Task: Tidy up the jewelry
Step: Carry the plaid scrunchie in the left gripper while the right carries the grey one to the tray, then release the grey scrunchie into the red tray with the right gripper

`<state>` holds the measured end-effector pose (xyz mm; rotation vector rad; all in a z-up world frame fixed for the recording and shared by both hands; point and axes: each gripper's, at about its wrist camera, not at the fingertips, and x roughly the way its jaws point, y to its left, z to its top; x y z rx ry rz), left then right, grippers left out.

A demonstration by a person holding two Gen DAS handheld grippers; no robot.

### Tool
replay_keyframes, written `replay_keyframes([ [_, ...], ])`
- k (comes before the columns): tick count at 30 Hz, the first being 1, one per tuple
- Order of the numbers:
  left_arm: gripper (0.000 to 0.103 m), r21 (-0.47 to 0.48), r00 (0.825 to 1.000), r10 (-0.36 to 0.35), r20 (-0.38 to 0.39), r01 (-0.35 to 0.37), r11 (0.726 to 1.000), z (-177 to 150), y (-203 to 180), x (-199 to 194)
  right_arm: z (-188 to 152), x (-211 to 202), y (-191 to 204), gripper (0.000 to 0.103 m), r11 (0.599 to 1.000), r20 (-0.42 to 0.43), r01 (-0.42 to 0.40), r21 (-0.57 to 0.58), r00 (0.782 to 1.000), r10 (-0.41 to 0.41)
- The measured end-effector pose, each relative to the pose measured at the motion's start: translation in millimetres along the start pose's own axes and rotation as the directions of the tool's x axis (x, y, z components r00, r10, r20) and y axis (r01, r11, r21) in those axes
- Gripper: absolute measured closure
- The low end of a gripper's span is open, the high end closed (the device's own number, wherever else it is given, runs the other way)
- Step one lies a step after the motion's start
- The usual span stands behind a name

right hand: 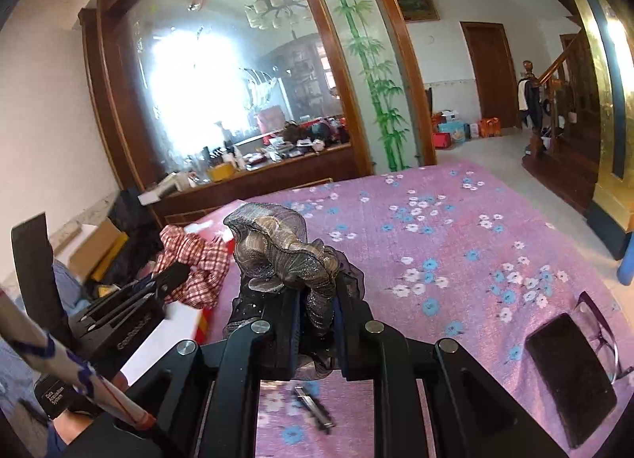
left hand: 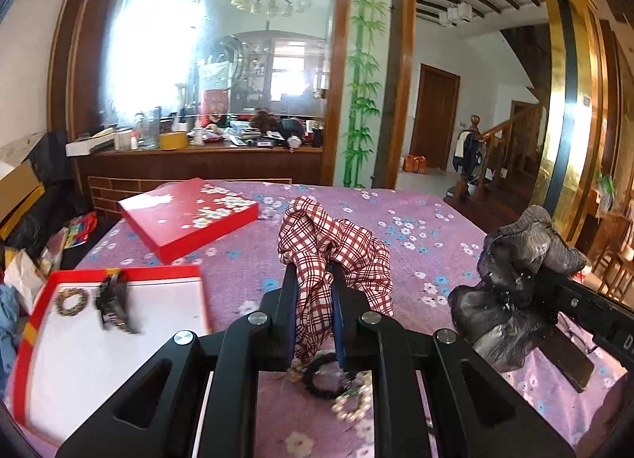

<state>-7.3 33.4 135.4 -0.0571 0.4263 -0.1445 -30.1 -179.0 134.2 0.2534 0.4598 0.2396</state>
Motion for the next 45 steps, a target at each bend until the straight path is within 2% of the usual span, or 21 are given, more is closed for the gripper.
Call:
replay_keyframes([
  [4,0.089,-0.024,0.999,0.05,-0.011,-0.05,0.998,4.7,33.0,-20.8,1.0,5.9,21.0,0.087,0.997,-0.034,-0.077,0.0,0.996,0.077],
  [7,0.089,-0.057,0.994,0.086,-0.065,-0.09,0.994,3.4,68.3,-26.3,-2.7,20.1,47.9,0.087,0.99,-0.085,-0.137,-0.031,0.987,0.134],
  [12,0.089,-0.123,0.973,0.176,-0.146,-0.194,0.973,-9.4,135.0,-28.8,-14.6,48.8,98.1,0.086,0.969,-0.18,-0.234,-0.083,0.96,0.217],
  [16,0.089,-0.174,0.947,0.246,-0.206,-0.283,0.943,-20.5,188.8,-26.7,-16.1,75.2,127.8,0.086,0.957,-0.242,-0.272,-0.096,0.939,0.243],
  [19,0.089,-0.203,0.925,0.274,-0.263,-0.33,0.922,-27.1,218.8,-17.8,-14.7,99.8,144.3,0.086,0.958,-0.282,-0.271,-0.091,0.93,0.236],
  [23,0.089,-0.254,0.915,0.258,-0.31,-0.341,0.905,-30.9,245.5,-3.2,-10.8,140.1,159.4,0.086,0.965,-0.334,-0.242,-0.097,0.921,0.198],
  [26,0.089,-0.286,0.91,0.234,-0.341,-0.338,0.897,-36.5,257.2,8.1,-9.2,172.8,170.0,0.086,0.968,-0.388,-0.237,-0.084,0.903,0.187],
  [33,0.089,-0.297,0.9,0.215,-0.379,-0.339,0.893,-50.7,261.4,23.2,-11.4,230.3,188.5,0.085,0.976,-0.438,-0.187,-0.108,0.891,0.122],
  [37,0.089,-0.308,0.903,0.207,-0.376,-0.332,0.892,-51.0,262.6,27.0,-13.8,253.1,194.3,0.085,0.979,-0.462,-0.182,-0.094,0.879,0.119],
  [45,0.089,-0.309,0.892,0.212,-0.4,-0.349,0.884,-57.7,267.6,36.1,-26.3,281.0,199.5,0.081,0.981,-0.492,-0.165,-0.107,0.866,0.092],
])
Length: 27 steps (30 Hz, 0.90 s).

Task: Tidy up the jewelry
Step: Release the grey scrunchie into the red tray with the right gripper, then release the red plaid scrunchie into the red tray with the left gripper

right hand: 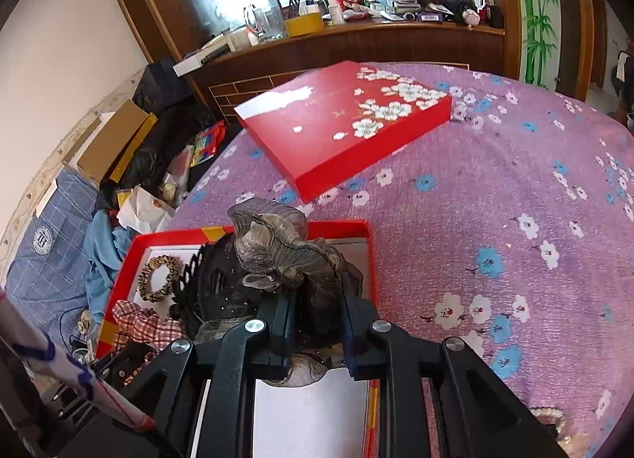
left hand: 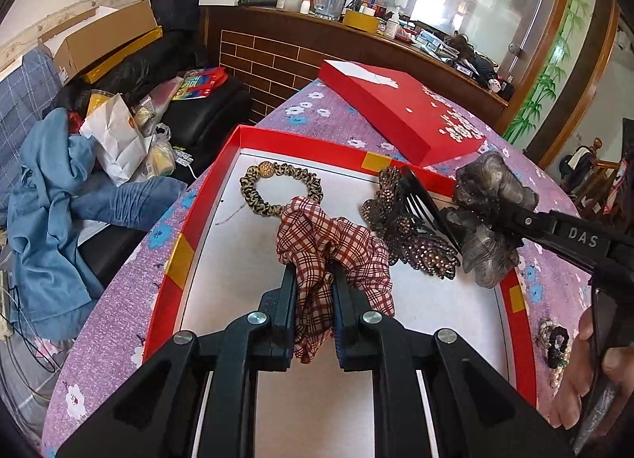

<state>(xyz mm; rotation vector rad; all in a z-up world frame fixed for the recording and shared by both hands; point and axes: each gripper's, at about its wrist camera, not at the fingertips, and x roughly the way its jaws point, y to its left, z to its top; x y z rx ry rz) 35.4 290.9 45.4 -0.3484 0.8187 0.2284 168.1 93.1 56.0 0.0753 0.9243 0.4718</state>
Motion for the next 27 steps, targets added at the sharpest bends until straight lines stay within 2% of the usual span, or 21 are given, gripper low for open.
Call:
replay_keyframes([
  [5,0.087,-0.001,1.0,-0.002,0.006,0.002,1.0,0.0,0.1,1.4,-2.0,4.0,-0.9,0.076,1.0,0.0,0.022,-0.008,1.0,-0.022],
  [7,0.081,-0.002,1.0,-0.005,0.012,0.005,1.0,-0.2,-0.6,2.1,-2.4,3.7,-2.3,0.074,1.0,-0.002,0.021,-0.004,1.0,-0.021],
  [10,0.076,-0.003,1.0,-0.009,0.02,0.009,1.0,-0.1,-0.1,0.0,-2.6,-1.2,-4.0,0.057,1.0,0.006,0.011,0.006,1.0,-0.011],
  [11,0.076,-0.003,1.0,-0.009,0.023,0.009,1.0,0.0,0.0,-0.3,-2.2,-3.5,-4.3,0.056,1.0,0.014,0.007,0.008,1.0,-0.007],
  [16,0.07,-0.011,0.999,-0.018,0.045,0.019,1.0,0.3,1.0,-5.4,-1.1,-17.2,-2.3,0.056,1.0,0.05,-0.002,0.002,0.999,0.002],
  [21,0.069,-0.005,0.994,-0.039,0.101,0.039,0.999,0.6,-0.6,-17.3,-7.4,-41.7,-1.6,0.056,1.0,0.091,-0.014,-0.01,0.996,0.015],
  [27,0.067,0.014,0.991,-0.049,0.122,0.047,0.999,-0.3,-6.6,-24.3,-20.4,-66.9,-7.8,0.056,0.999,0.104,-0.043,0.002,0.994,0.043],
])
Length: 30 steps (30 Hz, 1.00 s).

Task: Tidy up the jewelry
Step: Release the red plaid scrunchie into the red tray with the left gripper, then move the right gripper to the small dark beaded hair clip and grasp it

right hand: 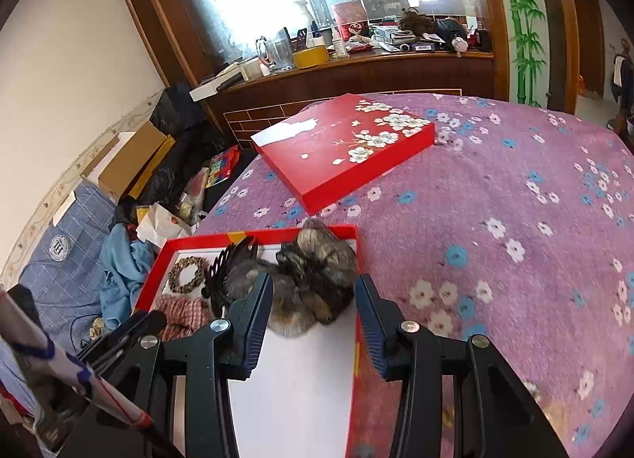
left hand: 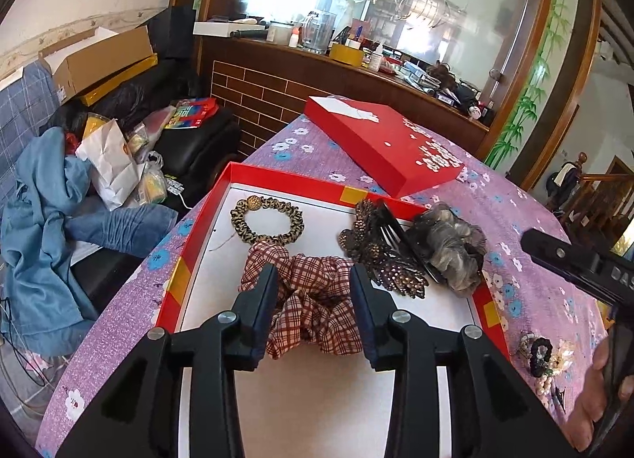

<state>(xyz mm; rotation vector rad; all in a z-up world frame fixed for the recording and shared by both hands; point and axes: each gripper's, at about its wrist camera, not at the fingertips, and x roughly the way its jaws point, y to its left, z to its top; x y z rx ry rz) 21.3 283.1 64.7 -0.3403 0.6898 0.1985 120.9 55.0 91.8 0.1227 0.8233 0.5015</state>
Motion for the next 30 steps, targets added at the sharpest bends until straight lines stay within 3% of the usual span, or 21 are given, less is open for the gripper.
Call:
replay_keyframes([
  [14,0.065,0.079,0.999,-0.037,0.02,0.035,0.996,-6.3,-32.3,-43.5,-36.6,-62.9,-40.1,0.056,0.996,0.012,-0.048,0.079,0.999,0.047],
  [30,0.063,0.254,0.988,-0.133,-0.074,0.148,0.956,-54.6,-134.1,-55.7,-93.9,-112.9,-119.1,0.056,0.98,0.023,-0.017,0.197,1.0,0.012],
])
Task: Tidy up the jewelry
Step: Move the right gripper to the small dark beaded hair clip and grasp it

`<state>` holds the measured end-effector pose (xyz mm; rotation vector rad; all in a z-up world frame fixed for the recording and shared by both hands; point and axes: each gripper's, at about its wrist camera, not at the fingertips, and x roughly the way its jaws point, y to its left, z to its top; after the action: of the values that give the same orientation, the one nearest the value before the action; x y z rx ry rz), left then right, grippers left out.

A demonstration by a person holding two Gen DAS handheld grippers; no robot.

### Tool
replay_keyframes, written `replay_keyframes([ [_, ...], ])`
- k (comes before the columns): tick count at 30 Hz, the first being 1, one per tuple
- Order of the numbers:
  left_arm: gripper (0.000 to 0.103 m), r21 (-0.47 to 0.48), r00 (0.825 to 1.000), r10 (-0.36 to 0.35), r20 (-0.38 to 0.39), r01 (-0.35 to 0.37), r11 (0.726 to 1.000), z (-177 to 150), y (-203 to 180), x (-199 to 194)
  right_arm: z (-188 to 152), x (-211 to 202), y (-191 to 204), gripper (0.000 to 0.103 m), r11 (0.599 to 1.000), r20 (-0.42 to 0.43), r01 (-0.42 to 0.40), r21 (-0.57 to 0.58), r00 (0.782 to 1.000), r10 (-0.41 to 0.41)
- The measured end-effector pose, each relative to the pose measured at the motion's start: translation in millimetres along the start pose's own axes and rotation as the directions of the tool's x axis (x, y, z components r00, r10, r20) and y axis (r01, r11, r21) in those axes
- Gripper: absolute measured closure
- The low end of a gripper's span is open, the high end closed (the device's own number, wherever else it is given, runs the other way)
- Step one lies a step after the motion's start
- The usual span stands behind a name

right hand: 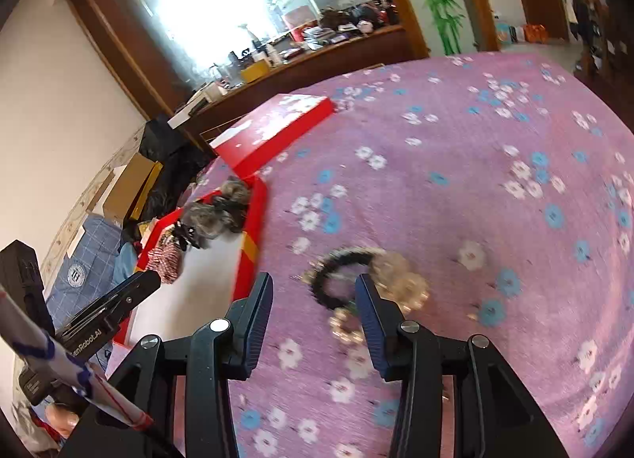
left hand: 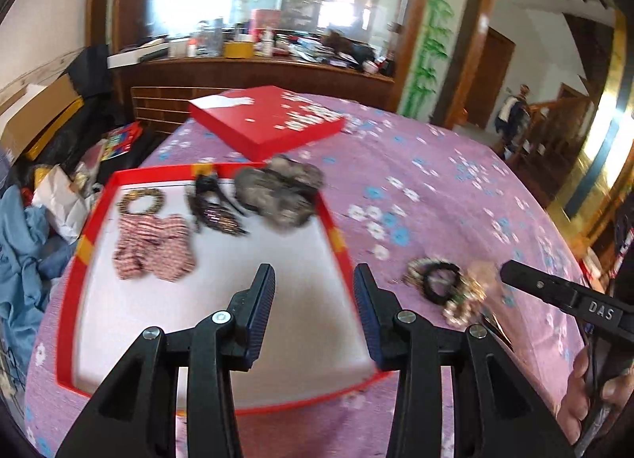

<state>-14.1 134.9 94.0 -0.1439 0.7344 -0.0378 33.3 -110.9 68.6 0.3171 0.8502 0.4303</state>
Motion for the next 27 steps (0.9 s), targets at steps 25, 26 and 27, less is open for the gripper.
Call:
replay_keyframes([
  [25,0.062,0.132,0.996,-0.051,-0.077,0.061,0.989,-22.3,-65.2,12.7,-34.2,18.5,-46.2,0.092,0.969,-0.157,0.174,-0.176,0.967,-0.202],
  [26,0.062,0.13,0.995,-0.056,-0.084,0.066,0.989,-21.5,-65.8,14.3,-31.5,13.5,-53.1,0.092,0.975,-0.146,0.169,-0.145,0.971,-0.19],
  [27,0.062,0.129,0.994,-0.063,-0.093,0.075,0.989,-20.5,-67.0,15.7,-28.7,8.8,-57.5,0.092,0.98,-0.137,0.162,-0.116,0.975,-0.177],
])
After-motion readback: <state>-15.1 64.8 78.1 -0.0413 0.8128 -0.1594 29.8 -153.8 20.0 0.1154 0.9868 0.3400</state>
